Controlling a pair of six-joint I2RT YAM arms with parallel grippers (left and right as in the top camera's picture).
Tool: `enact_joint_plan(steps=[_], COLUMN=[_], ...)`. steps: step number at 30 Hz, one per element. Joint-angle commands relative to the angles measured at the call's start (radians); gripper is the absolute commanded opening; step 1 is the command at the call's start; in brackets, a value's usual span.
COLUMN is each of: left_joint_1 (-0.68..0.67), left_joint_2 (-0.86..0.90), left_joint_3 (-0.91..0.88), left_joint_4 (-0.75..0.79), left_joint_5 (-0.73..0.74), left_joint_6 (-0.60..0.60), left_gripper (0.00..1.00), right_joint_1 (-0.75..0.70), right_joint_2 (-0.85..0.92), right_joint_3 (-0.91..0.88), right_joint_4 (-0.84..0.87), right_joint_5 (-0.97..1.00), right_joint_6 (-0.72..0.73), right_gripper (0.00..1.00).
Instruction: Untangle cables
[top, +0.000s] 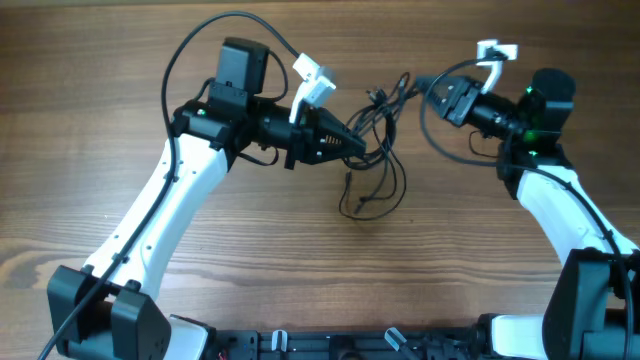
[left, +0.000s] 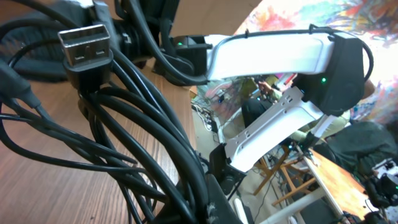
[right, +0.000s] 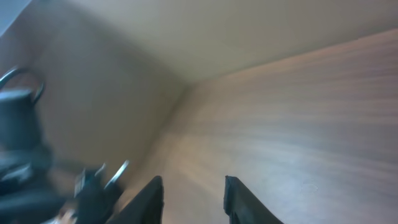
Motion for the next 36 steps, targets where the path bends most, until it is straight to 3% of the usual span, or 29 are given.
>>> enact_joint_plan(steps=[1, 4, 9, 14, 17, 22, 25, 30, 32, 34, 35, 36], left_joint_1=[0.051, 0.065, 0.058, 0.049, 0.032, -0.029, -0.071, -0.063, -0.045, -0.042, -0.042, -0.044], left_joint_2=[-0.016, -0.016, -0.016, -0.016, -0.016, -0.016, -0.016, -0.016, -0.016, -0.016, -0.018, -0.018], left_joint_3=[0.005, 0.005, 0.005, 0.005, 0.005, 0.005, 0.005, 0.005, 0.005, 0.005, 0.005, 0.005], left_joint_4=[0.011, 0.011, 0.010, -0.027, -0.027, -0.027, -0.027, -0.019, -0.019, -0.019, -0.019, -0.020], left_joint_5=[0.078, 0.089, 0.113, 0.129, 0.130, 0.130, 0.131, 0.131, 0.153, 0.163, 0.163, 0.163], left_joint_6=[0.008, 0.008, 0.008, 0.005, 0.005, 0.005, -0.014, -0.014, -0.016, -0.045, -0.071, -0.085], left_gripper=[0.04, 0.04, 0.04, 0.04, 0.04, 0.04, 0.04, 0.04, 0.04, 0.04, 0.04, 0.04], right_joint_1=[0.011, 0.026, 0.091, 0.102, 0.106, 0.168, 0.218, 0.264, 0.261, 0.240, 0.228, 0.217], right_joint_2=[0.001, 0.001, 0.001, 0.001, 0.001, 0.001, 0.001, 0.001, 0.001, 0.001, 0.001, 0.001], right_joint_3=[0.007, 0.007, 0.007, 0.007, 0.007, 0.007, 0.007, 0.007, 0.007, 0.007, 0.007, 0.007], right_joint_4=[-0.019, -0.016, 0.015, 0.241, 0.327, 0.271, 0.272, 0.272, 0.253, 0.184, 0.146, 0.096], right_joint_5=[-0.153, -0.171, -0.125, 0.005, 0.060, 0.294, 0.418, 0.280, 0.310, 0.501, 0.602, 0.735], right_joint_6=[-0.085, -0.086, -0.092, 0.133, 0.191, 0.146, 0.096, 0.004, -0.027, -0.005, 0.007, 0.008], right_gripper=[0.45, 0.52, 0.54, 0.52, 0.53, 0.53, 0.60, 0.62, 0.62, 0.53, 0.43, 0.27])
